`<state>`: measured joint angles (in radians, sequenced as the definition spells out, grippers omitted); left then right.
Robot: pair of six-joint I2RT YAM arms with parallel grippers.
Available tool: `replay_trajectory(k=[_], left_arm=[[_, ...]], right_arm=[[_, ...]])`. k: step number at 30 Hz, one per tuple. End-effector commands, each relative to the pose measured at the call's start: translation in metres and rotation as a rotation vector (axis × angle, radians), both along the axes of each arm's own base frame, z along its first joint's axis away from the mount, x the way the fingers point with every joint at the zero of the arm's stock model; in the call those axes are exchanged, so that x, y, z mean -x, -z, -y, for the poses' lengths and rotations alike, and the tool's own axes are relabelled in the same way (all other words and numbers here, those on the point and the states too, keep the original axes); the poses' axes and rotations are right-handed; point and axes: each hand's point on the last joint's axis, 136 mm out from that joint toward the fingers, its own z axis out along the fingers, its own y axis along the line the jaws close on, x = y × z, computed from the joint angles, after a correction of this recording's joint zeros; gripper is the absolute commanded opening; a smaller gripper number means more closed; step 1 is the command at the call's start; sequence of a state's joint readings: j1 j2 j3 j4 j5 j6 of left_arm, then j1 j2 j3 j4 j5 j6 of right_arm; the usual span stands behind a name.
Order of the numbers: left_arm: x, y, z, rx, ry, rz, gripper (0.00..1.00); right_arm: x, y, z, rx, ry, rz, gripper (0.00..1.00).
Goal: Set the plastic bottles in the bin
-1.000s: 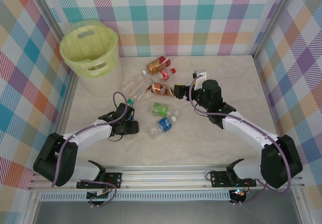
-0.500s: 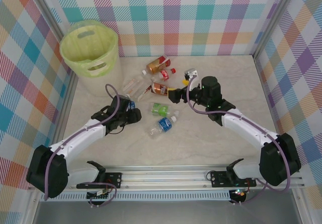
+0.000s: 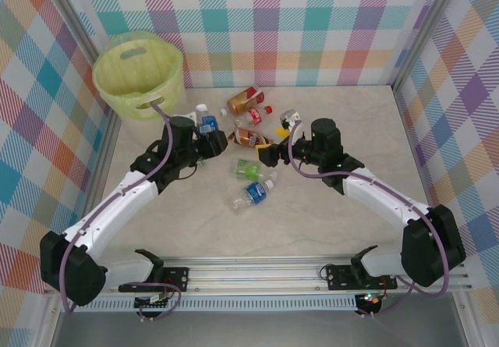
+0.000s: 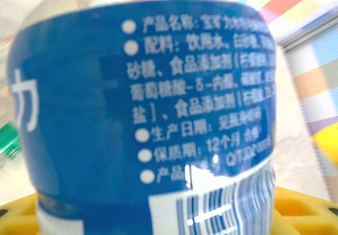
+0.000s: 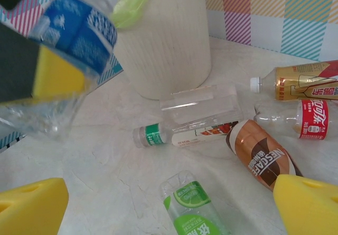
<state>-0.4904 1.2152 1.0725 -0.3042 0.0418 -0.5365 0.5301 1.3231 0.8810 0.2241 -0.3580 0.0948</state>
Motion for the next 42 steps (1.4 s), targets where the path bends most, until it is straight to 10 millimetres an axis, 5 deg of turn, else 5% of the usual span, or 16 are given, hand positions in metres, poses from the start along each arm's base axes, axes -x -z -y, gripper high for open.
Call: replay_trajectory(k=[1,6,12,26,33,42], left_arm=[[-0.008,-0.054,0.026,0.116,0.082,0.094,0.4],[-0.017,-0.092,0.035,0.128,0.117,0.175,0.4],[-0.031,-0.125,0.012,-0.036,0.039,0.293,0.4],[-0.077,-0.245,-0.119,-0.213,-0.423,0.649,0.39],[-0.109,-0.237,-0.192,-0.249,-0.603,0.597,0.39],[-0.146,-0.198,-0.252,-0.25,-0.731,0.475,0.42]], right_arm=[[0.007,-0.022,-0.003,-0.036,-0.039,0.07,1.0],[0.008,-0.024,0.0,-0.061,-0.022,0.087,1.0],[0.013,-0.03,0.005,-0.083,-0.011,0.166,1.0],[0.022,-0.035,0.016,-0.081,0.02,0.16,1.0],[0.027,-0.032,0.019,-0.085,0.023,0.143,1.0],[0.028,-0.033,0.033,-0.074,0.1,0.12,1.0]])
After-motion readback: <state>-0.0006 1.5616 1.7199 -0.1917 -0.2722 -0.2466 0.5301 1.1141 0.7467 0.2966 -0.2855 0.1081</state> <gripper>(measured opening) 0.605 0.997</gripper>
